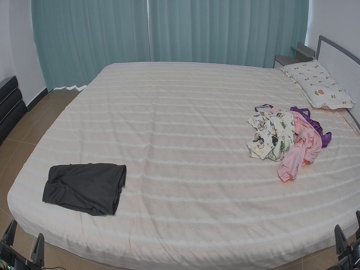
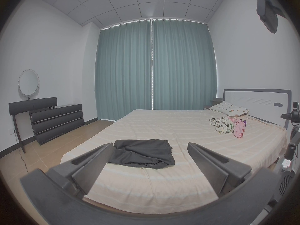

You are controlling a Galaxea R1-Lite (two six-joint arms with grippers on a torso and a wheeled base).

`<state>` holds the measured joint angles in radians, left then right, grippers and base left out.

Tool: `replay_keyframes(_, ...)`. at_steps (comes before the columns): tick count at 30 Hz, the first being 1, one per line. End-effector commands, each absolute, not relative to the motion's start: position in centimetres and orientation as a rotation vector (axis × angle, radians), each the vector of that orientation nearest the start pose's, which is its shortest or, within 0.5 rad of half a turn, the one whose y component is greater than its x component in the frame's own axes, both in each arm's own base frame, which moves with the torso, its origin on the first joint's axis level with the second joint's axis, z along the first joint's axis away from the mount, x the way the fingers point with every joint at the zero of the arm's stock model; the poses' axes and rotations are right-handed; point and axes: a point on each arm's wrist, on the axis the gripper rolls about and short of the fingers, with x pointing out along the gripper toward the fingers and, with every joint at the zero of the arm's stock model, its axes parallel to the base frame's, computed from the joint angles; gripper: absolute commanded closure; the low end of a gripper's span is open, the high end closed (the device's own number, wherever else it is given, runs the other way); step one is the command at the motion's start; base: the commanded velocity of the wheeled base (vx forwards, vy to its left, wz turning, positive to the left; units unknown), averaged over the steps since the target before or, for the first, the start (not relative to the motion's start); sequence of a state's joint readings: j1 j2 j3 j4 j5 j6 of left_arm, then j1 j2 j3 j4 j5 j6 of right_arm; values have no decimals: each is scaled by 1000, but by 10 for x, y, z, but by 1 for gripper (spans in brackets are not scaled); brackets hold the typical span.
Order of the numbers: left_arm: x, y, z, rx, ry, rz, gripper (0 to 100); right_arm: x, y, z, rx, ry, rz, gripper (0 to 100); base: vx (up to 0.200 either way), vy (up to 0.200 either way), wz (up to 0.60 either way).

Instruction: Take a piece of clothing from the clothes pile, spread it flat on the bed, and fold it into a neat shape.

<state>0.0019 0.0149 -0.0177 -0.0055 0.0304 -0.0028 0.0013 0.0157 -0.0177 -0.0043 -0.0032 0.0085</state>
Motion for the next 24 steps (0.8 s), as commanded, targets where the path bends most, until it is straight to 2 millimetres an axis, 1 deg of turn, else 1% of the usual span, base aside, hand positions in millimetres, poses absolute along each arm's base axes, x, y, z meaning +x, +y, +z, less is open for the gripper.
replay_keyframes(1, -23, 1, 76, -3, -3, 34, 0, -23, 0, 76, 9, -3, 0, 0, 0, 0, 0)
replay_keyframes(24, -23, 1, 76, -3, -3, 34, 0, -23, 0, 76, 11, -3, -3, 0, 0, 0, 0)
